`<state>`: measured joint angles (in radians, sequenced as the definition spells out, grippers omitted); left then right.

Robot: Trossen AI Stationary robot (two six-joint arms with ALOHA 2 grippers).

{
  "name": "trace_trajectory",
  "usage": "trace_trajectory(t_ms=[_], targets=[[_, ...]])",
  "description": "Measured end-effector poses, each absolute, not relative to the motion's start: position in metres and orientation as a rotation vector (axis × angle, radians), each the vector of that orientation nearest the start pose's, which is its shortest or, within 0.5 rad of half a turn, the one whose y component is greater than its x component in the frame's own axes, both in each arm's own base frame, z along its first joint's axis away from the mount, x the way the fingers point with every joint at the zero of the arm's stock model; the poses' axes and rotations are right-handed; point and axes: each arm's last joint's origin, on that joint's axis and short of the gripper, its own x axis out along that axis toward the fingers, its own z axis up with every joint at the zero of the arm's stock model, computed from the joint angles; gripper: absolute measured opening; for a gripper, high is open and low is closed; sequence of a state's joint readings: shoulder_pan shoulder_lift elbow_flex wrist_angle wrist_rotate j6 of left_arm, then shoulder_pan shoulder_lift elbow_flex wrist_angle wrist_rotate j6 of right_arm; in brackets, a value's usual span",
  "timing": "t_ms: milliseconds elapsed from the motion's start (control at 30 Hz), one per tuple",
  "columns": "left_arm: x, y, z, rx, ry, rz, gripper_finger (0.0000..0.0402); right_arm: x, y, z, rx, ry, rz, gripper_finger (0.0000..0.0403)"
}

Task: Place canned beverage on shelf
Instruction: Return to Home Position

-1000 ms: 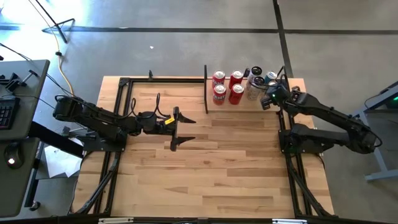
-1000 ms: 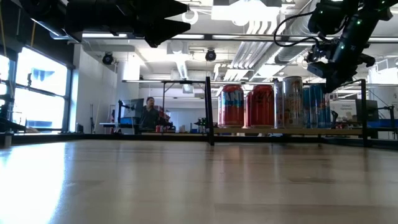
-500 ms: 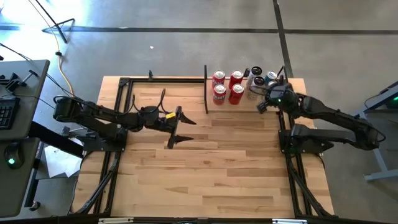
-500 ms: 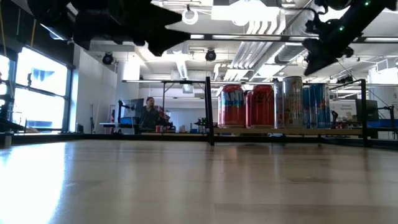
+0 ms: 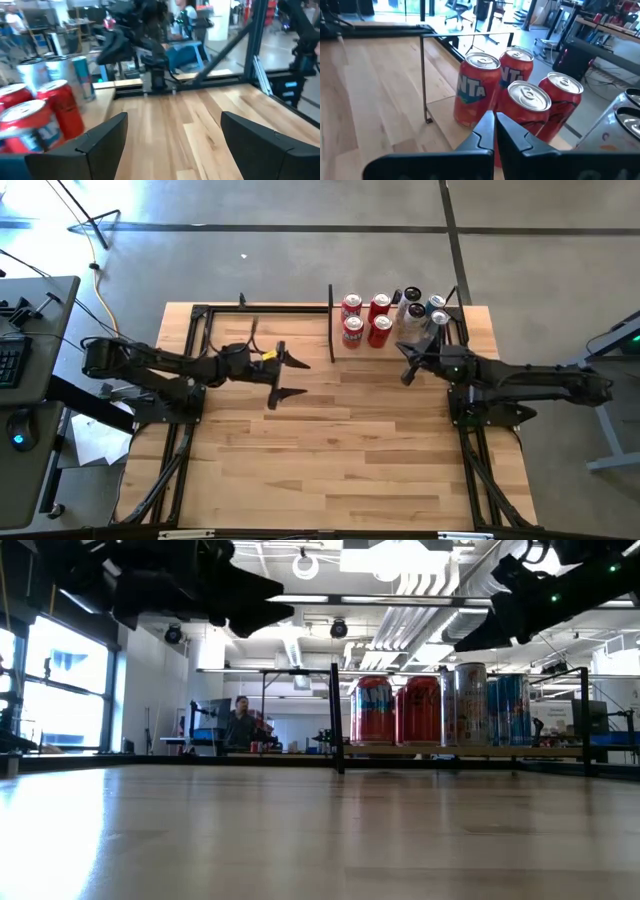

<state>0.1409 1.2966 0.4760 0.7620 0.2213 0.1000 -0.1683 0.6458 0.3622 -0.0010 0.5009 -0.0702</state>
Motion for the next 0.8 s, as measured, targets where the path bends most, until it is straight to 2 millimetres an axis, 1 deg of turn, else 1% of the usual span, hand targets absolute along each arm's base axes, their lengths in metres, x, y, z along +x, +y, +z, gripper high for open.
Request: trace_trajectory(t_ms=[67,133,233,333,500,533,567,600,700,800], targets=[[0.244,0.034,0.212,0.078,0.044,-0.052,0.0306,0.143,-0.037,0.224,-0.107,0.291,-0.653,0.0],[0.235,0.038,0.214,0.078,0.028,-0.022,0.0294,0.141,-0.036,0.225,-0.103,0.275,-0.651,0.0],[0.223,0.044,0.219,0.073,0.012,-0.041,0.0254,0.138,-0.036,0.228,-0.1,0.249,-0.649,0.0],[0.215,0.05,0.225,0.052,0.013,-0.044,0.0184,0.135,-0.035,0.231,-0.105,0.233,-0.659,0.0],[0.206,0.058,0.229,0.043,0.035,0.005,0.0032,0.132,-0.035,0.234,-0.11,0.211,-0.664,0.0],[0.204,0.059,0.227,0.041,0.041,0.009,0.0017,0.131,-0.035,0.234,-0.11,0.208,-0.664,0.0],[0.202,0.059,0.226,0.036,0.05,0.013,0.0009,0.131,-0.035,0.234,-0.11,0.208,-0.664,0.0],[0.201,0.059,0.225,0.03,0.051,0.03,0.001,0.131,-0.035,0.234,-0.109,0.206,-0.664,0.0],[0.194,0.06,0.218,0.02,0.062,0.116,0.0028,0.132,-0.034,0.234,-0.108,0.207,-0.644,0.0],[0.186,0.059,0.213,0.03,0.062,0.17,0.0035,0.132,-0.034,0.234,-0.107,0.205,-0.636,0.0]])
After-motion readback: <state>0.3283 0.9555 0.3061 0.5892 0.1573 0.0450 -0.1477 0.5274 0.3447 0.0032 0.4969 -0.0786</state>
